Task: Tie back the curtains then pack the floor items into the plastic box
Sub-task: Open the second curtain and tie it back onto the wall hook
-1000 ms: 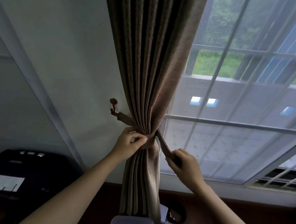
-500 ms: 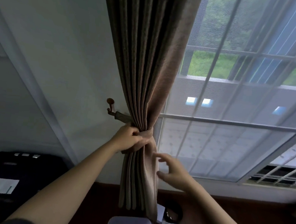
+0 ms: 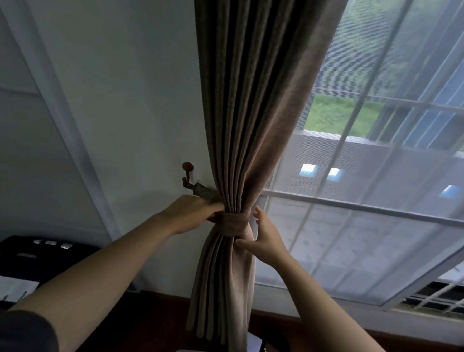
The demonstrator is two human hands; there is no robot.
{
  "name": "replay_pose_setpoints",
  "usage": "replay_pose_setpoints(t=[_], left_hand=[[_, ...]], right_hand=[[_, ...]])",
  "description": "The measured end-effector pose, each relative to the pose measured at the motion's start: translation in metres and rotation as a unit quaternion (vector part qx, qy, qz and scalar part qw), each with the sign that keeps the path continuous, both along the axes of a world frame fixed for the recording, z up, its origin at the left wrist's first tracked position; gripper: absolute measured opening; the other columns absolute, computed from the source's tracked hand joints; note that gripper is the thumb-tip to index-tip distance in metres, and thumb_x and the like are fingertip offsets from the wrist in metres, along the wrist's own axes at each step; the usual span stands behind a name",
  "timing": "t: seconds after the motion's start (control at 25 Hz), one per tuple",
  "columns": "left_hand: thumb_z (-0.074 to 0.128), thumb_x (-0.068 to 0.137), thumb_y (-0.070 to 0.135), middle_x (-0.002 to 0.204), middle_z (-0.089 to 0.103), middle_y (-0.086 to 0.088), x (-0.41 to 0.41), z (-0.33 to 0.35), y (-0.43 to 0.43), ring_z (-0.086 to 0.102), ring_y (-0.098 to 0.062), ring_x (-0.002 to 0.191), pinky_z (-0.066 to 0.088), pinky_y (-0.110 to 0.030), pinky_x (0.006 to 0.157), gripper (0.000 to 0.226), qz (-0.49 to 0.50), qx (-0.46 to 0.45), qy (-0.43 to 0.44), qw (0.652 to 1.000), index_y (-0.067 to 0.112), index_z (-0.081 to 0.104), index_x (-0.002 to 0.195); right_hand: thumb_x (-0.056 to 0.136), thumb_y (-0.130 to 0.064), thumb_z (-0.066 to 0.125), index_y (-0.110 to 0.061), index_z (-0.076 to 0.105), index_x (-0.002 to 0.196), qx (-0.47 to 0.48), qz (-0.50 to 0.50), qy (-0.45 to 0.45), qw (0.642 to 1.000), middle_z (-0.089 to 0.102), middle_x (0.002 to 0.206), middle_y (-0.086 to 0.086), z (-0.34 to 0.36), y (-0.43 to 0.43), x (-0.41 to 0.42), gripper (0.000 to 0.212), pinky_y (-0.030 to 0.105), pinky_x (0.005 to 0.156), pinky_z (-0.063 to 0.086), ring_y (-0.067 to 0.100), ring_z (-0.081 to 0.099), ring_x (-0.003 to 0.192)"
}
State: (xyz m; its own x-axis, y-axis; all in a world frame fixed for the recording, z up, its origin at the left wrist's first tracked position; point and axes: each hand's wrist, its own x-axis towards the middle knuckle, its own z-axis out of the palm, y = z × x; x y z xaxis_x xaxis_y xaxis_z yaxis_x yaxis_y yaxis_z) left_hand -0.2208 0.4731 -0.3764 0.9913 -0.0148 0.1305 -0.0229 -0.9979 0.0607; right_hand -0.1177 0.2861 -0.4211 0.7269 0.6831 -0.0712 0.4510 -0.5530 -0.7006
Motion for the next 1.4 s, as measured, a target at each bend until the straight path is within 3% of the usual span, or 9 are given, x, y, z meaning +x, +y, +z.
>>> replay_pose_setpoints(t=[0.08, 0.2, 0.36, 0.52, 0.6, 0.72, 0.8, 1.12, 1.4], left_hand=[[0.051, 0.094, 0.028, 0.103, 0.067, -0.004, -0.004, -0.004, 0.012, 0.063, -0.023, 0.092, 0.042, -0.029, 0.069, 0.020, 0.052, -0.036, -0.034, 0.997, 0.018, 0.061, 0.108], [0.062, 0.088, 0.025, 0.090, 0.068, 0.000, -0.010, -0.009, 0.038, 0.062, -0.015, 0.080, 0.044, -0.024, 0.069, 0.013, 0.116, -0.206, -0.065, 0.970, 0.016, 0.067, 0.097], [0.069, 0.083, 0.012, 0.086, 0.067, 0.012, -0.015, -0.015, 0.048, 0.061, 0.004, 0.078, 0.042, -0.006, 0.073, 0.012, 0.109, -0.363, -0.080, 0.922, 0.019, 0.070, 0.091], [0.070, 0.081, 0.010, 0.092, 0.069, 0.010, -0.012, -0.017, 0.064, 0.064, 0.005, 0.084, 0.046, -0.007, 0.076, 0.019, 0.147, -0.468, -0.118, 0.863, 0.017, 0.071, 0.099], [0.066, 0.084, 0.003, 0.092, 0.069, 0.004, -0.005, -0.019, 0.068, 0.065, -0.002, 0.084, 0.049, -0.009, 0.072, 0.022, 0.182, -0.593, -0.164, 0.767, 0.010, 0.068, 0.105], [0.067, 0.082, 0.003, 0.086, 0.066, -0.007, 0.017, -0.028, 0.058, 0.062, -0.015, 0.080, 0.051, -0.019, 0.070, 0.028, 0.293, -0.701, -0.252, 0.599, 0.012, 0.058, 0.108], [0.071, 0.080, 0.010, 0.085, 0.063, -0.008, 0.031, -0.035, 0.052, 0.060, -0.016, 0.076, 0.050, -0.024, 0.072, 0.031, 0.369, -0.685, -0.292, 0.556, 0.015, 0.054, 0.105], [0.065, 0.084, 0.013, 0.094, 0.070, -0.012, 0.047, -0.035, 0.070, 0.064, -0.023, 0.086, 0.050, -0.031, 0.082, 0.014, 0.422, -0.494, -0.298, 0.699, 0.005, 0.068, 0.095], [0.067, 0.081, 0.018, 0.084, 0.072, -0.015, 0.056, -0.023, 0.093, 0.066, -0.030, 0.085, 0.054, -0.036, 0.081, 0.014, 0.430, -0.473, -0.196, 0.743, 0.005, 0.073, 0.082]], right_hand=[[0.067, -0.033, 0.081, -0.011, 0.009, 0.150, -0.005, -0.006, 0.017, 1.000, 0.016, 0.158, 0.007, -0.009, 0.013, -0.003, 0.112, 0.036, 0.112, 0.031, 0.023, 0.024, 0.142], [0.061, -0.044, 0.082, -0.016, 0.010, 0.150, 0.017, -0.034, 0.013, 0.999, 0.012, 0.159, 0.005, -0.021, 0.029, -0.012, 0.118, 0.039, 0.111, 0.032, 0.023, 0.024, 0.143], [0.045, -0.067, 0.075, -0.027, 0.009, 0.148, 0.086, -0.138, 0.030, 0.986, 0.043, 0.146, -0.003, -0.036, 0.052, -0.027, 0.128, 0.044, 0.102, 0.043, 0.020, 0.046, 0.129], [0.053, -0.048, 0.077, -0.031, 0.031, 0.135, 0.128, -0.208, 0.029, 0.969, 0.062, 0.110, -0.010, -0.043, 0.069, -0.025, 0.095, 0.046, 0.099, 0.041, 0.022, 0.058, 0.110], [0.056, -0.042, 0.075, -0.030, 0.038, 0.129, 0.120, -0.204, 0.024, 0.971, 0.058, 0.098, -0.014, -0.042, 0.073, -0.023, 0.083, 0.045, 0.099, 0.040, 0.023, 0.059, 0.104], [0.055, -0.046, 0.074, -0.026, 0.041, 0.128, 0.120, -0.212, 0.010, 0.970, 0.061, 0.109, -0.007, -0.045, 0.080, -0.025, 0.083, 0.048, 0.097, 0.041, 0.022, 0.058, 0.105], [0.056, -0.048, 0.074, -0.023, 0.041, 0.129, 0.118, -0.221, 0.001, 0.968, 0.061, 0.115, -0.001, -0.047, 0.084, -0.028, 0.084, 0.051, 0.097, 0.041, 0.024, 0.057, 0.108], [0.068, -0.046, 0.068, -0.019, 0.039, 0.131, 0.070, -0.233, -0.032, 0.969, 0.055, 0.123, -0.001, -0.046, 0.091, -0.037, 0.075, 0.045, 0.098, 0.035, 0.023, 0.051, 0.114], [0.068, -0.049, 0.064, -0.017, 0.039, 0.129, 0.027, -0.244, -0.053, 0.968, 0.053, 0.121, 0.000, -0.045, 0.095, -0.040, 0.074, 0.045, 0.095, 0.036, 0.023, 0.051, 0.111]])
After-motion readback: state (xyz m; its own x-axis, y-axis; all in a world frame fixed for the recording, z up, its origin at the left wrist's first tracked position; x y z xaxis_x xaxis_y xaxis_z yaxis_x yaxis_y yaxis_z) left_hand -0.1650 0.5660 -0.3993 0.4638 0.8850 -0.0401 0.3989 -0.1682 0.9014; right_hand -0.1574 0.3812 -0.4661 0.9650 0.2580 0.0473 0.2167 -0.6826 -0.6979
